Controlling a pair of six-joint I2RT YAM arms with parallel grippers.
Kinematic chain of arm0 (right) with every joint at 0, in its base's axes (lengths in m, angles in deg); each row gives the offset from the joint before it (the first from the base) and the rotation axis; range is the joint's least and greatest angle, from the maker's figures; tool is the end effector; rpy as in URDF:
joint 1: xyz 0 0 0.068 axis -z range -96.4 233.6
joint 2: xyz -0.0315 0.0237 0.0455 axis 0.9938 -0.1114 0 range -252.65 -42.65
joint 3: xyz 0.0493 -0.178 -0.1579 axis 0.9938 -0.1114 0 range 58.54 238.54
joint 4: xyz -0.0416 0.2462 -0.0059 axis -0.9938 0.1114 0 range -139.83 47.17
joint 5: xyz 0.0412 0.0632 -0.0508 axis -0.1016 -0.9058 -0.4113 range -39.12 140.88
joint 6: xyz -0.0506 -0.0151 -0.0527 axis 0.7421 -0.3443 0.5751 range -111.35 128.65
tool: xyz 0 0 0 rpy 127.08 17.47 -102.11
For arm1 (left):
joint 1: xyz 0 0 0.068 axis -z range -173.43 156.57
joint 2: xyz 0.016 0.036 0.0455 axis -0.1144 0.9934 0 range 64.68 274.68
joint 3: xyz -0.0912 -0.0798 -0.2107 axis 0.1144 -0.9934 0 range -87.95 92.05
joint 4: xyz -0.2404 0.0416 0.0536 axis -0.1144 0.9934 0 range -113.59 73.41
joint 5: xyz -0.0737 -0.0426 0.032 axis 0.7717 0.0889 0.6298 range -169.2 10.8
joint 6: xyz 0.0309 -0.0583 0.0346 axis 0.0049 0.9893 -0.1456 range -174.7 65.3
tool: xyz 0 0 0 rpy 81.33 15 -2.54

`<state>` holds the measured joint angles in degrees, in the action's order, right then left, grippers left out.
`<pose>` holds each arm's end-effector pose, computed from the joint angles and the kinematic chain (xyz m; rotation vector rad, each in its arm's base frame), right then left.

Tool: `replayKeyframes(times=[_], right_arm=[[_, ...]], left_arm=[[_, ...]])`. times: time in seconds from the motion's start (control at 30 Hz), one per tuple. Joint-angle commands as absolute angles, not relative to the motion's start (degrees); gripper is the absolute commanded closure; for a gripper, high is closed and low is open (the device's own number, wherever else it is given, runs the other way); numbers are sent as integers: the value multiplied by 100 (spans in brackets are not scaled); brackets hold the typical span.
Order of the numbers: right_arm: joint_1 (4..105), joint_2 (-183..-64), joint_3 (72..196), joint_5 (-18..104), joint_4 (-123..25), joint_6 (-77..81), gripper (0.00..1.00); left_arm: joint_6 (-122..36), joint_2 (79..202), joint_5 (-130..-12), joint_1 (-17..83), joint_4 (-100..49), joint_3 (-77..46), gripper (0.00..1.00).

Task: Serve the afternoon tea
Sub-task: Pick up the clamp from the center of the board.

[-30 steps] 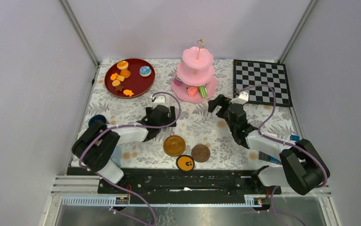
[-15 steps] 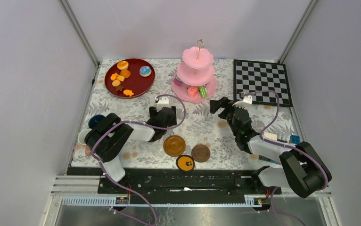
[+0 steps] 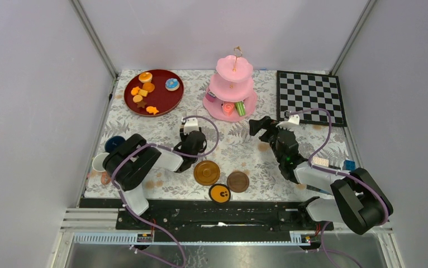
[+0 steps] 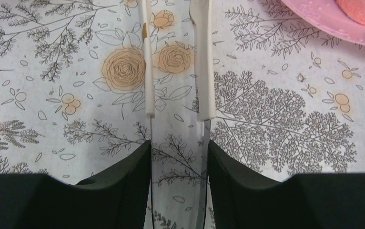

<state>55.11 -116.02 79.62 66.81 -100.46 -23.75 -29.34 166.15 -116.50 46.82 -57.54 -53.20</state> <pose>0.2519 0.1171 0.1858 0.2749 1.6084 0.6010 0.2669 -0.1762 0.0851 -0.1051 2.0133 -0.0234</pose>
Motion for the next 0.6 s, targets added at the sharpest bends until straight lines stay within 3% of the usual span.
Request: replayKeyframes(times=[0.0, 0.23, 0.57], right_arm=[[5539, -11630, 7993, 6732, -10397, -2308, 0], [5587, -11632, 8003, 6721, -10397, -2289, 0], [5717, -11854, 8230, 6724, -10194, -2143, 0]], left_arm=[[-2925, 16162, -11427, 4689, -4819, -5154, 55], [-2837, 15125, -10275, 4141, -3218, -4421, 57], [-3212, 14635, -7341, 1905, -426, -2307, 57]])
